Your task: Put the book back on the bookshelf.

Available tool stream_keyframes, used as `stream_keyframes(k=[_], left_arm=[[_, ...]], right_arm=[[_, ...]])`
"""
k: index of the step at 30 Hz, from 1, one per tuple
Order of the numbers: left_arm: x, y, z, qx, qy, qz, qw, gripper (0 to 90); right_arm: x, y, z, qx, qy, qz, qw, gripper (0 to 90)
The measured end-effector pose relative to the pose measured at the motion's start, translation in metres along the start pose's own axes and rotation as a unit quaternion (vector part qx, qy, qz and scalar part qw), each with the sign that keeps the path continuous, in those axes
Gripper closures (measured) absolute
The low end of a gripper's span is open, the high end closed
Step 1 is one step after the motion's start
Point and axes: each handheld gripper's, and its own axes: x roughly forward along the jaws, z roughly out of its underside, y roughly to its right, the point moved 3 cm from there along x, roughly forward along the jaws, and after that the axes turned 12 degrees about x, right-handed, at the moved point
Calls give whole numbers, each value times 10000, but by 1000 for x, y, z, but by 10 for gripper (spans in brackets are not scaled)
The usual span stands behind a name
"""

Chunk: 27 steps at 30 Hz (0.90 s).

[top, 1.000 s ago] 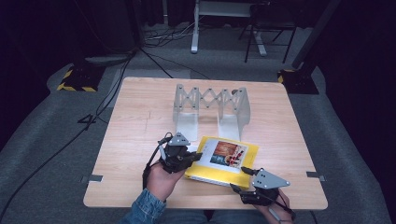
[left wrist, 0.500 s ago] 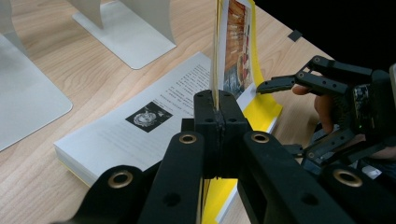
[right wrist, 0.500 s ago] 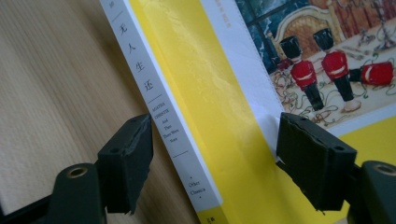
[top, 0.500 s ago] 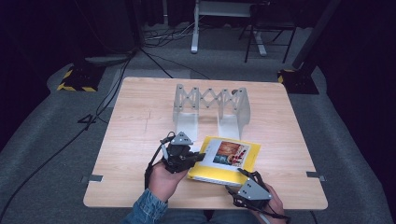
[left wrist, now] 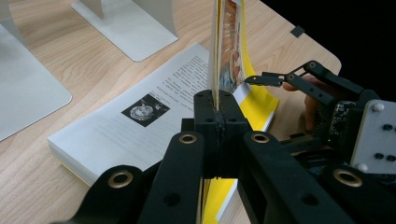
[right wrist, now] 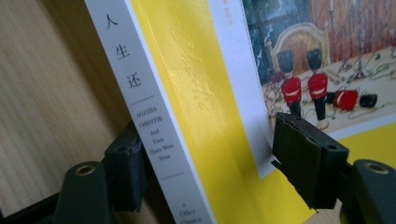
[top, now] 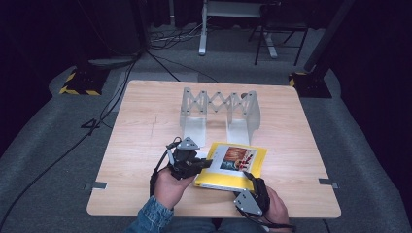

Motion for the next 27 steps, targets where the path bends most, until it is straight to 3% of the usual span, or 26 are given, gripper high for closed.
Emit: stream_keyframes(k=[4, 5, 7, 12, 17, 18, 19, 24, 27], left_arm=[[1, -1, 0, -5, -12, 14, 10000, 892], [1, -2, 1, -14, -29, 10, 10000, 892], [2, -2, 1, -51, -15, 13, 10000, 892], [4, -5, 3, -82, -32, 32, 10000, 892], [6, -5, 4, -87, -64, 38, 9999, 893], [8, -6, 4, -100, -84, 15, 9999, 893], [8, -6, 5, -90, -93, 0, 9999, 893], [8, -11, 8, -167, -65, -38, 9998, 891], [5, -17, 11, -291, 25, -131, 9995, 828]], right_arm=[[4, -4, -2, -241, 0, 194, 9995, 317], [7, -7, -3, -426, 19, 318, 9986, 327], [8, -9, -4, -554, -5, 395, 9977, 334], [14, -12, -4, -735, -77, 538, 9958, 385], [16, -15, -4, -1026, -189, 646, 9924, 504], [17, -17, -4, -1219, -287, 720, 9895, 609], [16, -18, -4, -1296, -283, 781, 9881, 636], [14, -17, -5, -1396, -241, 789, 9868, 698], [12, -17, -6, -1481, -256, 764, 9857, 718]])
